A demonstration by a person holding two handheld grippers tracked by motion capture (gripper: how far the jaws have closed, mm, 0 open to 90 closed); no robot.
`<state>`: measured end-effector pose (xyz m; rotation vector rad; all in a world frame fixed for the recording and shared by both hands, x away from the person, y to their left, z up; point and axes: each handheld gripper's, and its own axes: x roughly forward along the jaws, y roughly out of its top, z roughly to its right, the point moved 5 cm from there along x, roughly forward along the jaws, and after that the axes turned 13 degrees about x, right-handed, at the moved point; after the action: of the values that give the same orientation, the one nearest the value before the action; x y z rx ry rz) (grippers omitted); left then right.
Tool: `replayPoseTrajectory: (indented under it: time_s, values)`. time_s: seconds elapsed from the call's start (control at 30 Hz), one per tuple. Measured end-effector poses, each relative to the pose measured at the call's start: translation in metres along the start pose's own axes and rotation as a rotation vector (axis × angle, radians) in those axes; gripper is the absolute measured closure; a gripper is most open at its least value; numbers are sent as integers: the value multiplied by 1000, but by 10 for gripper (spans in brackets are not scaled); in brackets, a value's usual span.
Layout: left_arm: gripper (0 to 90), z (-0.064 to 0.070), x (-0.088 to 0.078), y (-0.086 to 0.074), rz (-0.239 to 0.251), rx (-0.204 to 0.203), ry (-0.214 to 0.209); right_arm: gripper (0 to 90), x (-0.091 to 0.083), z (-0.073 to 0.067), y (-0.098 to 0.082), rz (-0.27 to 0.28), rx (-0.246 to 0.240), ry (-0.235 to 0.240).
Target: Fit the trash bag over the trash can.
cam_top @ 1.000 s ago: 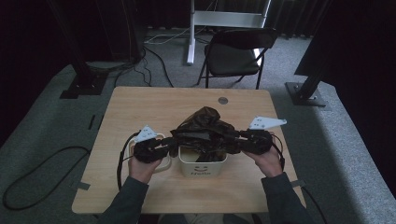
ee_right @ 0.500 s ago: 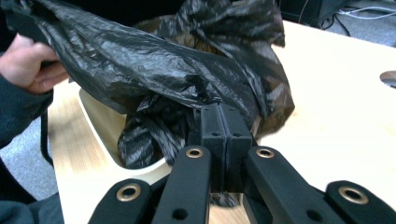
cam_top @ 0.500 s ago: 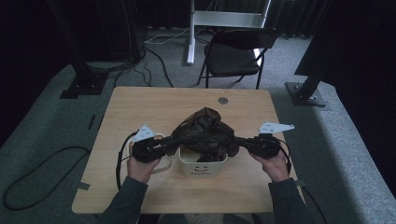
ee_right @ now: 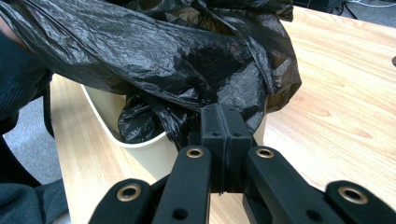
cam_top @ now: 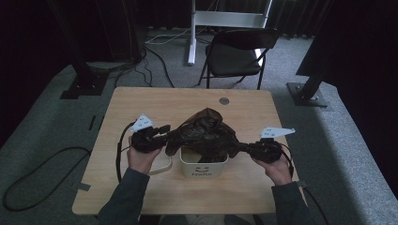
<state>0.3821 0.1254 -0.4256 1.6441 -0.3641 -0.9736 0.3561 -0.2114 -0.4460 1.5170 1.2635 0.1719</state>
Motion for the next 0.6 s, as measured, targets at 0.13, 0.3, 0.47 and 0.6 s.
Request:
replayPoseTrajectory:
  time_s: [0.13,0.3,0.47,0.6]
  values:
    - [617,-9,13,10,-4,-20,-14,900,0,1,-2,-4,1,5]
    - [593,-15,32,17,-24,-64,-52,900,-1,1,-3,-6,2,7]
    - [675,-16,49,16,-77,-64,-48,900,-1,1,-5,-11,2,11]
    - [865,-17,49,10,-106,-50,-37,900,-2,4,-8,-18,5,11]
